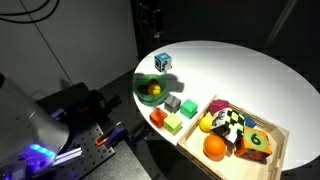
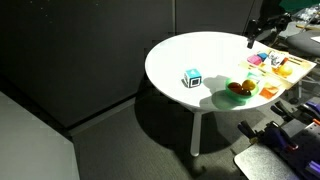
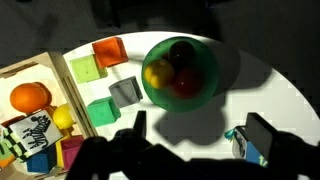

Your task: Pick up the block with the number one on it and put it in the tray

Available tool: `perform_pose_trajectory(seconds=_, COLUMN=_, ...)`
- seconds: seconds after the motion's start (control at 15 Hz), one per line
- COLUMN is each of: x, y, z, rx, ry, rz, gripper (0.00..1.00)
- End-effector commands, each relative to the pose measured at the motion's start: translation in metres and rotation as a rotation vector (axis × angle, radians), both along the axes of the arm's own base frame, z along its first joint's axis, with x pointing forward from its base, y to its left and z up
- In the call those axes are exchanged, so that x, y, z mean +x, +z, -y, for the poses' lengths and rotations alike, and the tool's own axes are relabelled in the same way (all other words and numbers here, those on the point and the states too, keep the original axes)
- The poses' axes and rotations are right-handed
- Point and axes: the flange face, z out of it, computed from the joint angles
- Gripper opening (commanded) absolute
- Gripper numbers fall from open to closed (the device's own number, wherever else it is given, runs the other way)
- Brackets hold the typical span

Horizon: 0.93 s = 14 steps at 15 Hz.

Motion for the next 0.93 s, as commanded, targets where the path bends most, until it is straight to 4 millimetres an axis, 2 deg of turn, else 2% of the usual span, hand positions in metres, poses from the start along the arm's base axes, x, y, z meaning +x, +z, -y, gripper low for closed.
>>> perform_pose_trajectory(seconds=0.0, x=-0.014, y=0.021, z=-0.013, rx=-0.022, ry=0.081, rz=0.006, gripper=1.00)
perform_pose_trajectory(seconds=0.53, x=-0.037, y=0.053, z=-0.037, rx=-0.018, ry=0.174, rz=0.085, gripper=1.00)
perform_pose_trajectory(seconds=0.87, x=-0.052, y=0.066, z=-0.045, rx=0.000, ry=0.206, rz=0.040, gripper=1.00)
